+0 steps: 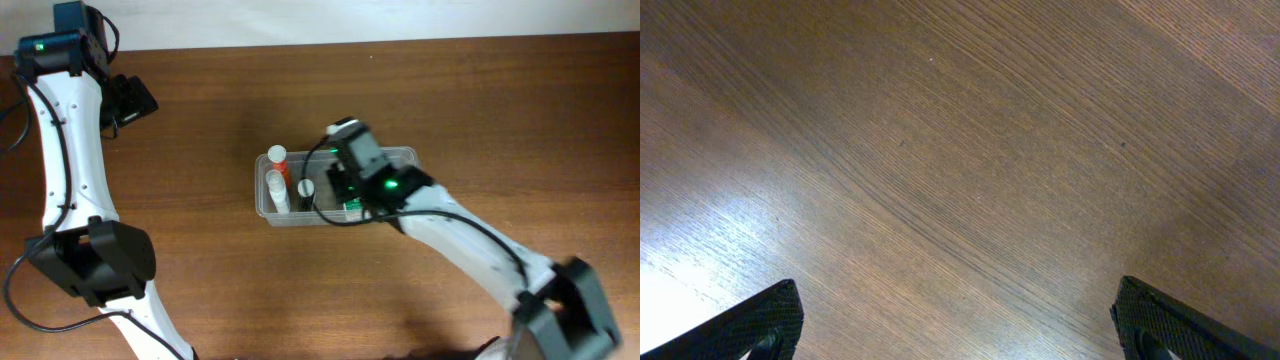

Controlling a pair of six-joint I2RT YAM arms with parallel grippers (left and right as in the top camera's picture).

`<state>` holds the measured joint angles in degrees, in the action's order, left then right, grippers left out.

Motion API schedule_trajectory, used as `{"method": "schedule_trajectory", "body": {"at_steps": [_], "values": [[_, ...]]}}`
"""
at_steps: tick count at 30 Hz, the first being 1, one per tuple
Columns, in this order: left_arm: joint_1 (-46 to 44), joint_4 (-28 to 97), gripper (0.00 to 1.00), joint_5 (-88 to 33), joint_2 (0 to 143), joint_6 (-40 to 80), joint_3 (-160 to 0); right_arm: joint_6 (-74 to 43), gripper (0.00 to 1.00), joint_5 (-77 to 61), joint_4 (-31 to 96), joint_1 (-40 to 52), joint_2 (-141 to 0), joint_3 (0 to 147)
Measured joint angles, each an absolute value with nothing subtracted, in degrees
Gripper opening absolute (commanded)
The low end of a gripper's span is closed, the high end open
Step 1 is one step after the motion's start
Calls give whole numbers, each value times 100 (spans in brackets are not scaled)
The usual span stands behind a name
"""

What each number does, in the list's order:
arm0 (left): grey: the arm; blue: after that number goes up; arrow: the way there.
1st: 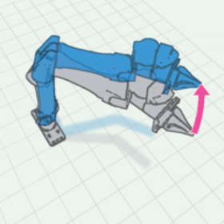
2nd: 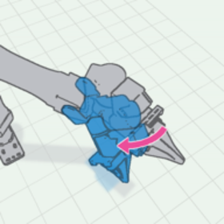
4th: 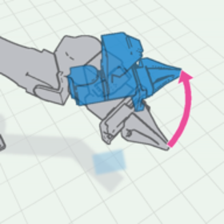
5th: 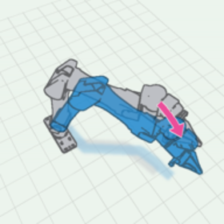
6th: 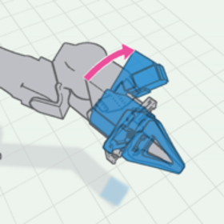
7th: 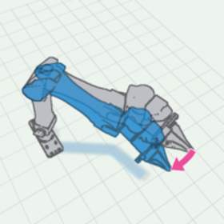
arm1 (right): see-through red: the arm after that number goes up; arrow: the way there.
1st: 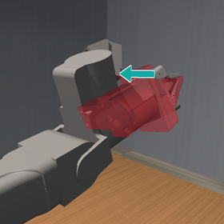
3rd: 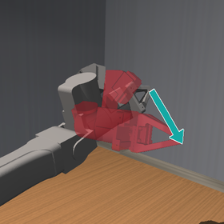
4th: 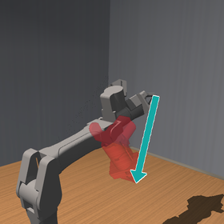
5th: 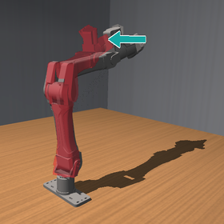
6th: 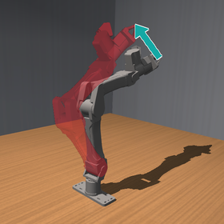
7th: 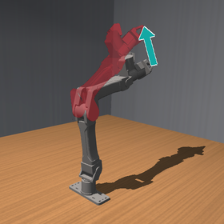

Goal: Pack container

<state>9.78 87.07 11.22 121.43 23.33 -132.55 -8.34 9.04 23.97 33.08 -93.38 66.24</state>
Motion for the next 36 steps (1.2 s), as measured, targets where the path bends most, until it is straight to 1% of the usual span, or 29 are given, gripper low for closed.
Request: {"method": "schedule_trajectory", "body": {"at_steps": [2,3,6,9,14,19,26,30,36], "values": [[978,8711,99,1125,12143,2333,-13255,-829,4,624,1673,3103,-8757,6036],[978,8702,100,1122,12143,2333,-13255,-827,4,598,1546,3072,-8628,5900],[978,8705,99,1120,12143,2333,-13255,-845,4,373,432,2989,-7806,4781],[978,8705,99,1122,12143,2333,-13255,-904,4,307,-104,2936,-7555,4209],[978,8707,99,1122,12143,2333,-13255,-923,4,266,-622,2923,-7736,4069],[978,8707,99,1122,12143,2333,-13255,-928,4,294,-1278,2921,-8285,4069],[978,8705,99,1122,12143,2333,-13255,-928,4,244,-1664,2895,-9032,4062],[978,8705,99,1122,12143,2333,-13255,-843,4,-156,-1988,2886,-9118,4060],[978,8705,99,1122,12143,2333,-13255,-49,4,-998,-2106,2884,-9312,4060]]}}
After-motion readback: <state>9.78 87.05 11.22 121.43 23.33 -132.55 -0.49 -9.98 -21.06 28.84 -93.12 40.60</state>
